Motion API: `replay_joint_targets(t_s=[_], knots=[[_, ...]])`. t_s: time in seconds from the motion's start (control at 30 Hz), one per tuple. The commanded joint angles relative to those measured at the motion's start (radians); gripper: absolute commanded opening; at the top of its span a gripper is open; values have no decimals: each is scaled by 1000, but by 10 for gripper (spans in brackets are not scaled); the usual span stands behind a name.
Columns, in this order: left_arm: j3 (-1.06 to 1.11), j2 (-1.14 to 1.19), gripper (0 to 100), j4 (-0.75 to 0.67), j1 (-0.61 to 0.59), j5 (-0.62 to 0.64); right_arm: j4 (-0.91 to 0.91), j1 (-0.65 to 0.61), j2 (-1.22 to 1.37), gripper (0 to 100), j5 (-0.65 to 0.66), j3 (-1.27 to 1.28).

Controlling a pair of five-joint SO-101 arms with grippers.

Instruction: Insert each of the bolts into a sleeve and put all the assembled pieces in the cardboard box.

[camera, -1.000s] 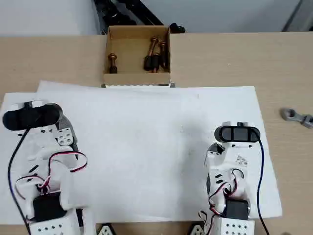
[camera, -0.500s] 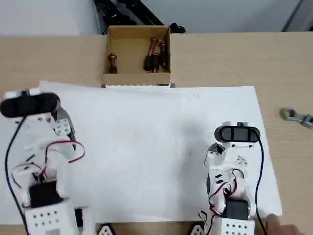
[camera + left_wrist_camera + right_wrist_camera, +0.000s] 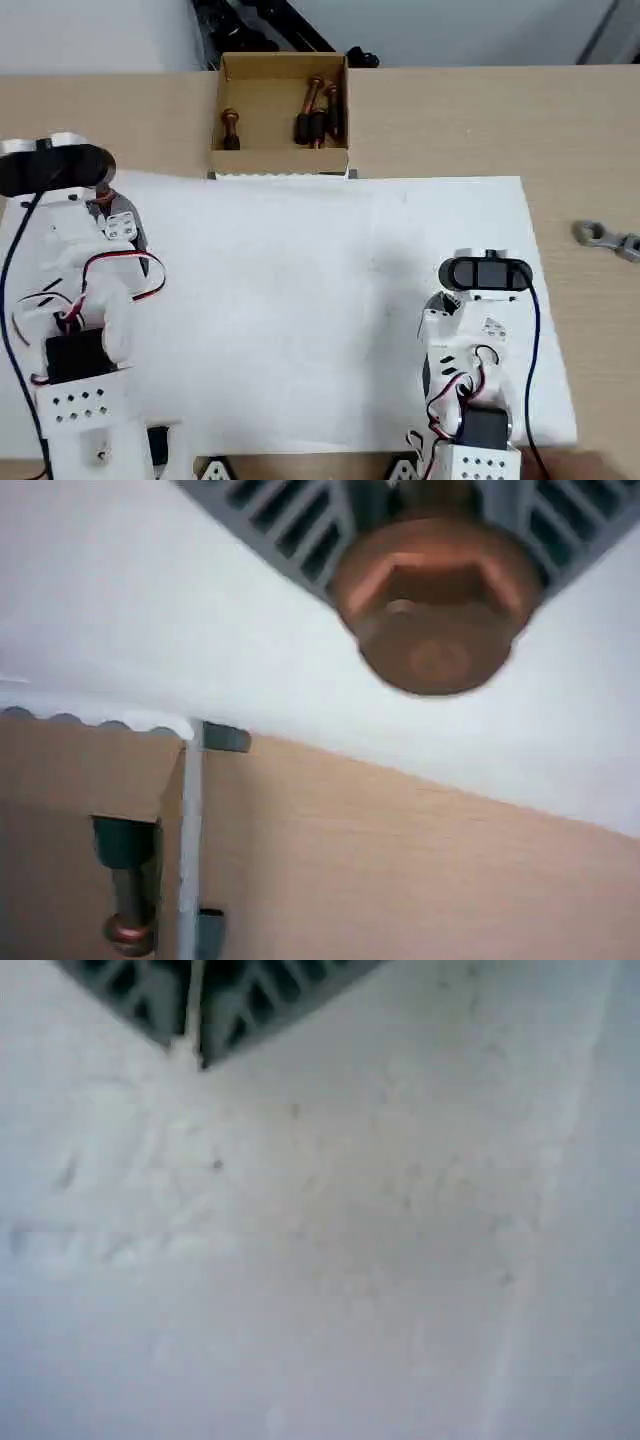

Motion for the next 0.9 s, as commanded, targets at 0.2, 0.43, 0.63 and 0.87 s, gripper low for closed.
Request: replay_joint_targets(t_s=[0.2,0.43,0.63,0.87], knots=[[-31,0,5,6,40,6,5,10,-8,5,-9,11],[-24,0,5,-3,69,6,5,10,-8,5,-9,11],[-24,-5,5,-3,66,6,5,10,-8,5,-9,11],[-1,-6,5,28,68,6,5,10,-8,5,-9,11]])
